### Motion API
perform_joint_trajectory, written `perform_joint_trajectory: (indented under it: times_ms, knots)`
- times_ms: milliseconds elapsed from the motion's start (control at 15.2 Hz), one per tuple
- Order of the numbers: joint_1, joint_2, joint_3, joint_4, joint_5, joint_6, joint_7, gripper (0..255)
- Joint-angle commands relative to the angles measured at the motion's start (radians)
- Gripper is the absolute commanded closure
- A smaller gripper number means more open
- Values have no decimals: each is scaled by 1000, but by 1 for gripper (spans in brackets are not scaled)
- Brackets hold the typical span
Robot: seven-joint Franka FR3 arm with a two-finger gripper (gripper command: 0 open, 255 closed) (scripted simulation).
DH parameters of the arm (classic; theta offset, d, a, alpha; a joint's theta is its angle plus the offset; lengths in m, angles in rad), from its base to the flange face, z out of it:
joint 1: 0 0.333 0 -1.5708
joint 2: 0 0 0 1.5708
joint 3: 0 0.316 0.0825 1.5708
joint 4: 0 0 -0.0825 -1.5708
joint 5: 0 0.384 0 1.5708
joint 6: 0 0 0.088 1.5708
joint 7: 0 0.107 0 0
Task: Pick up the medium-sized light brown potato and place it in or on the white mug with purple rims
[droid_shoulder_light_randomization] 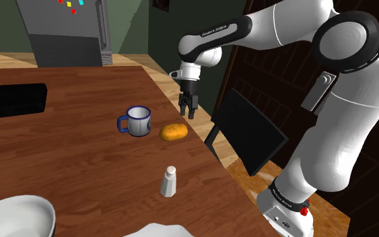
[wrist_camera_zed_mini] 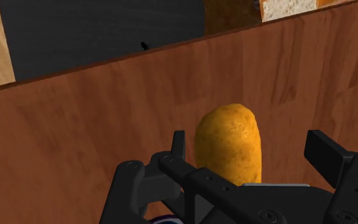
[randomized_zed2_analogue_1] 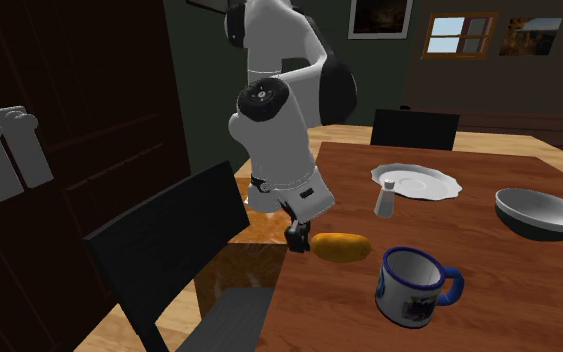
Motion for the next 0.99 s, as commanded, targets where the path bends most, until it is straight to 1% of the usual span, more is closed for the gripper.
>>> perform_joint_trajectory:
  times_ms: [0,528,924]
  knots:
    - [9,74,21,45,27,-8,-70,0]
    - [25,79,36,-45,46,89,-81,0]
    - [25,79,36,-45,46,89,-81,0]
